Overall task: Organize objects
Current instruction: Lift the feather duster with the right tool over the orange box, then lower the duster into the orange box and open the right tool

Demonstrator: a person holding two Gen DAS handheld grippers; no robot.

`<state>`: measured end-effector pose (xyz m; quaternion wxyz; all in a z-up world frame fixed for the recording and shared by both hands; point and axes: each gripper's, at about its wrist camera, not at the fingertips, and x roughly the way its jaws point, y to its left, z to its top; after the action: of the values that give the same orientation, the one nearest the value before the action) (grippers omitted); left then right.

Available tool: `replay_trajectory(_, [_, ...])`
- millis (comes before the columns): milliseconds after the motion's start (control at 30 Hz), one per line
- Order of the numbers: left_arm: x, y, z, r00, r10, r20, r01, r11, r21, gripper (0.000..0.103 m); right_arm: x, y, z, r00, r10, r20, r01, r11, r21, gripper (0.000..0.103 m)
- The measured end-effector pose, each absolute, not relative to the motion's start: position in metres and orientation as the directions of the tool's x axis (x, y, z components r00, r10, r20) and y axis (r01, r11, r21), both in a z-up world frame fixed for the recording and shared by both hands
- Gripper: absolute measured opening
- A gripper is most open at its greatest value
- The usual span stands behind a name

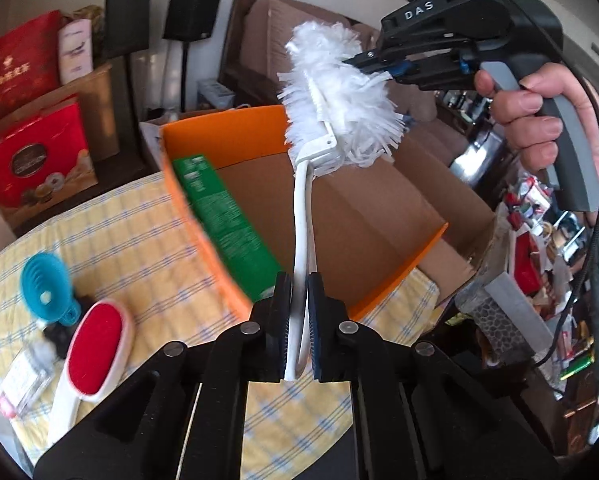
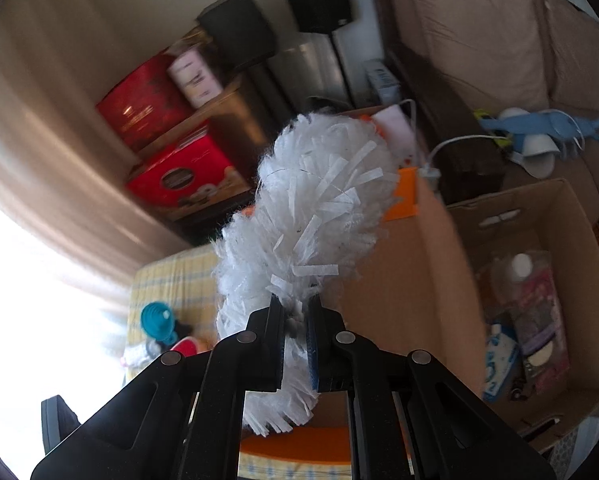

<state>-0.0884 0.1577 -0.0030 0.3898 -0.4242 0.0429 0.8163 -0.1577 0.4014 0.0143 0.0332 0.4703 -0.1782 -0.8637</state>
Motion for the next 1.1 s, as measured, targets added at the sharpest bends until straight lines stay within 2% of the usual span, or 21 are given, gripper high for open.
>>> replay_trajectory(167, [-0.108, 0.189, -0.005, -0.303, 0.613, -0.730, -0.659, -0.688, -0.304, 0.008, -0.177, 0.425, 0.010, -0.541, -0.165, -0.825, -0.155, -0.944, 0.290, 0.007])
replay_trajectory(433, [-0.129, 0.222, -0.023, -0.280, 0.584, -0.762, -0.652, -0.698, -0.295, 0.007, -0.212, 0.451, -0.021, -0.488, -0.134, -0.863, -0.202, -0.944, 0.261, 0.007])
replay_trajectory(700, [-0.130, 0.242, -0.050, -0.302, 0.501, -0.811, -0.668, -0.718, -0.195, 0.007, -0.231, 0.464, -0.070, -0.434, -0.153, -0.888, -0.214, -0.940, 0.266, 0.007])
replay_trajectory(833, [-0.131, 0.244, -0.062, -0.297, 0.482, -0.825, -0.655, -0.731, -0.191, 0.007, -0.233, 0.463, -0.086, -0.404, -0.151, -0.902, -0.205, -0.946, 0.251, 0.008])
replay_trajectory(900, [-0.129, 0.243, -0.064, -0.302, 0.475, -0.827, -0.652, -0.736, -0.185, 0.009, -0.233, 0.463, -0.091, -0.396, -0.140, -0.907, -0.203, -0.951, 0.235, 0.010])
replay_trajectory(967, [-0.128, 0.240, -0.064, -0.302, 0.479, -0.824, -0.653, -0.734, -0.187, 0.016, -0.232, 0.464, -0.096, -0.387, -0.147, -0.910, -0.203, -0.949, 0.240, 0.013])
replay_trajectory(1033, [-0.127, 0.236, -0.062, -0.305, 0.485, -0.820, -0.650, -0.735, -0.193, 0.023, -0.232, 0.462, -0.100, -0.382, -0.141, -0.913, -0.189, -0.956, 0.226, 0.013])
replay_trajectory(1100, [-0.128, 0.232, -0.057, -0.303, 0.502, -0.810, -0.646, -0.733, -0.212, 0.024, -0.231, 0.457, -0.107, -0.363, -0.113, -0.925, -0.178, -0.966, 0.188, 0.012])
